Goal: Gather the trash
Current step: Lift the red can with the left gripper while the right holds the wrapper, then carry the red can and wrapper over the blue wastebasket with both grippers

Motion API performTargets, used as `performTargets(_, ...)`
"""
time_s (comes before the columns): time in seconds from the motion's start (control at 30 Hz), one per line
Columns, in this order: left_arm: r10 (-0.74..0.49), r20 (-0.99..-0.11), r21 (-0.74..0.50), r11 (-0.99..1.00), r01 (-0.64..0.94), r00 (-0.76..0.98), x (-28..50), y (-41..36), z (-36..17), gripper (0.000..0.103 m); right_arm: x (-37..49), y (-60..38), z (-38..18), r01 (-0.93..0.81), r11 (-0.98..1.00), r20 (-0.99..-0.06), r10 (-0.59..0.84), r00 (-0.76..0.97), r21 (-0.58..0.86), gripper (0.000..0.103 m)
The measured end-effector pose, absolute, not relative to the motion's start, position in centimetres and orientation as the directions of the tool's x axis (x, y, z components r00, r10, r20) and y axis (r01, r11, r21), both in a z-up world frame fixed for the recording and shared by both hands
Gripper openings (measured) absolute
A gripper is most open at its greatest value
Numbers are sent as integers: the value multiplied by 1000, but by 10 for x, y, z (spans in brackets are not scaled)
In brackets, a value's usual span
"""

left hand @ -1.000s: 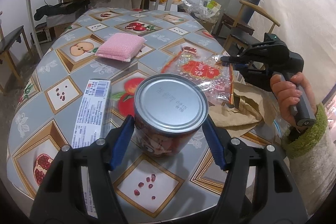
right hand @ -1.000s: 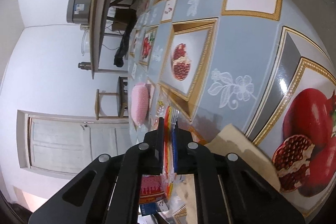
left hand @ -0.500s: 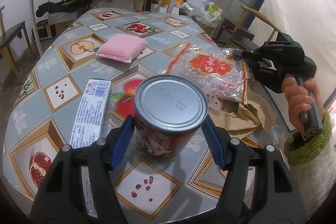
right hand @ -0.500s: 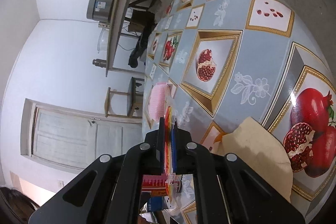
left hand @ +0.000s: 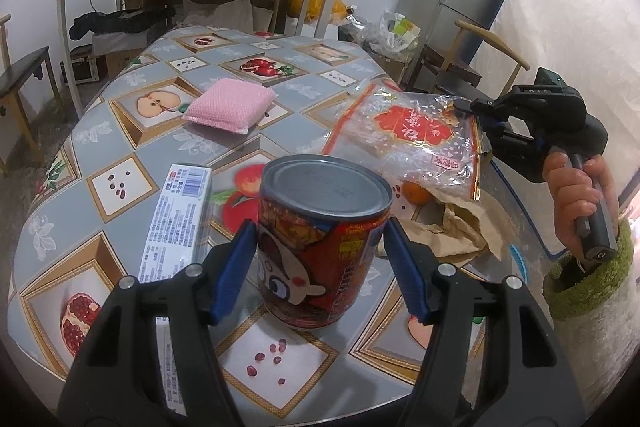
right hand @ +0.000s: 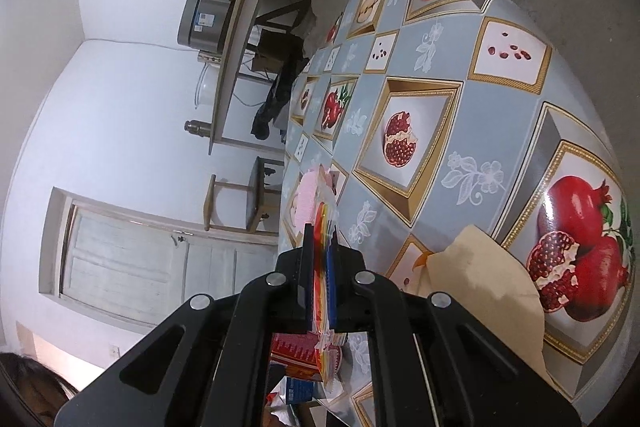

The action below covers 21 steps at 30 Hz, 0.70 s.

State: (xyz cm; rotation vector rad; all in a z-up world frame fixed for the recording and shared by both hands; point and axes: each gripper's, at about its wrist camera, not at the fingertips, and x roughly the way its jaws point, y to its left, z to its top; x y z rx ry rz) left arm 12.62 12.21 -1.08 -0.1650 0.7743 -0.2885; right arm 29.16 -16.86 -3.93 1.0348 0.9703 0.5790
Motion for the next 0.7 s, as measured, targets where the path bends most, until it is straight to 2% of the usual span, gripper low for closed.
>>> performTargets(0.7,-341,-608,-241,940,242,717,113,109,16,62,257,-194,0,-15,427,-351,764,541,904,5)
